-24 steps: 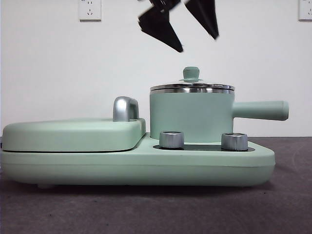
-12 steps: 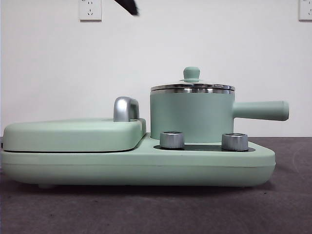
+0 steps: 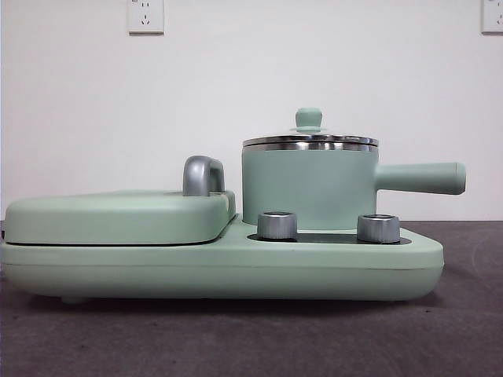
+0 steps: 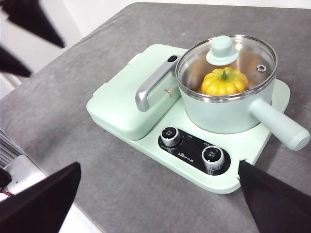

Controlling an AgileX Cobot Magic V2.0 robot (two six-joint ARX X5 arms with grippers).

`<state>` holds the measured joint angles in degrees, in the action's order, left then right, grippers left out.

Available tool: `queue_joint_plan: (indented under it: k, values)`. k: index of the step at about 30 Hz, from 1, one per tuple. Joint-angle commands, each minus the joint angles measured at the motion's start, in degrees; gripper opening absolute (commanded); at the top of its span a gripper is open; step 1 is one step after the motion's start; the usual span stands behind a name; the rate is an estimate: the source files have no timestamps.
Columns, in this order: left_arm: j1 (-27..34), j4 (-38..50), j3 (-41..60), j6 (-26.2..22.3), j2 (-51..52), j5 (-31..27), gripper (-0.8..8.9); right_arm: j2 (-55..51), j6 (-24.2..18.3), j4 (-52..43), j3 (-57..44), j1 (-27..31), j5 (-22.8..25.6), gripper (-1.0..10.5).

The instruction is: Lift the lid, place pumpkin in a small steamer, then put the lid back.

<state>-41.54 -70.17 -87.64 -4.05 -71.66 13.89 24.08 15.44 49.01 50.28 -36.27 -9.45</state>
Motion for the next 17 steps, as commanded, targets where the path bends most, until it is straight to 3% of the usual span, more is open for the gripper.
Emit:
queue_joint_plan:
  k: [1,7,11,12,13,14,15,16,17]
  values:
    - [-0.46,5.73,8.68,4.39,8.79,0.31,4.95,0.17,0.68,-0.33,0.33,-0.35,-0.17,5.1]
    - [-0.46,17.62,25.79,11.32,28.09,-0.02,4.95,0.17,0.68,-0.28,0.33,-0.35,-0.15,5.1]
    - [-0.46,21.62,32.57,15.98,37.4,-4.07,4.85,0.17,0.7,-0.13,0.33,-0.35,-0.22,5.1]
    - [-0.46,21.79,33.27,17.14,38.86,-5.11,4.26,0.17,0.81,0.09,0.33,-0.35,-0.24,5.0]
    - [-0.46,21.7,33.66,17.84,40.22,-5.57,2.46,0.17,1.51,0.66,0.33,-0.35,-0.57,3.7]
    - [-0.46,21.57,33.73,17.81,41.22,-5.57,0.0,0.17,1.7,1.4,0.33,-0.35,-1.31,1.1]
    - [-0.46,21.84,33.73,17.84,41.97,-5.7,0.33,0.17,1.62,2.08,0.33,-0.37,-1.51,-0.3]
    - [-0.46,22.16,33.73,17.84,42.75,-6.1,0.04,0.17,1.9,2.58,0.33,-0.35,-1.22,0.4]
    - [-0.46,22.25,33.73,17.9,43.39,-6.6,0.06,0.17,1.95,2.93,0.33,-0.35,-1.01,0.1]
